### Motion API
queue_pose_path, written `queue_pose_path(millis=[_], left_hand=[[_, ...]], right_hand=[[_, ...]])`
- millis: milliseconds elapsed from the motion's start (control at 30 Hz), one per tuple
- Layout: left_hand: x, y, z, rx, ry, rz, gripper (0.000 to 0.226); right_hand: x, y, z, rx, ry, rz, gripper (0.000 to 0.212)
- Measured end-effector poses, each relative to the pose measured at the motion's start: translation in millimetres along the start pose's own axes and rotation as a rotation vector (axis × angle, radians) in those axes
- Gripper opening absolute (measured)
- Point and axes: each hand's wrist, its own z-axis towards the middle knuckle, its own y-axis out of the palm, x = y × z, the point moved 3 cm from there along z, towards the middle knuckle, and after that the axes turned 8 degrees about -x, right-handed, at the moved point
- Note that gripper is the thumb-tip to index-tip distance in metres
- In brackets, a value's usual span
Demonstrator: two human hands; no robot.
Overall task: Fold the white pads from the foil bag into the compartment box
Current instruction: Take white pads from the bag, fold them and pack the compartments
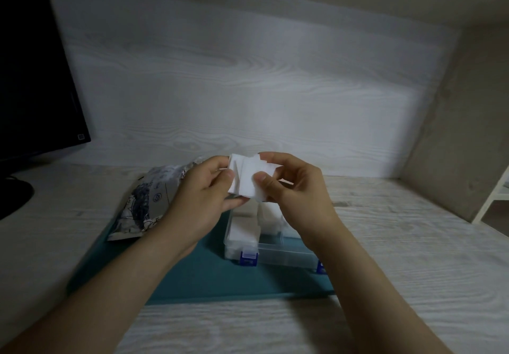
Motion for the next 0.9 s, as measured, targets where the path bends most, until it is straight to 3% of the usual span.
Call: queue_pose_path(millis=[300, 533, 767, 900], left_hand=[[1.8, 2.3, -0.5, -0.035, -0.043, -0.105, 0.024], [6.3, -0.7, -4.5, 0.014, 0.007, -0.015, 0.017], [6.5, -8.2, -1.3, 0.112, 0.005, -0.088, 0.013], [4.7, -9.4, 0.9, 0.083, 0.009, -0.078, 0.015]], right_hand=[[-2.1, 2.5, -1.7, 0.004, -0.025, -0.058, 0.034], [-4.5, 7.0, -3.2, -0.033, -0.026, -0.091, 0.029], [1.8, 1.7, 0.8, -0.040, 0.042, 0.248, 0.020], [3.9, -2.4, 1.5, 0.037, 0.106, 0.299, 0.017]])
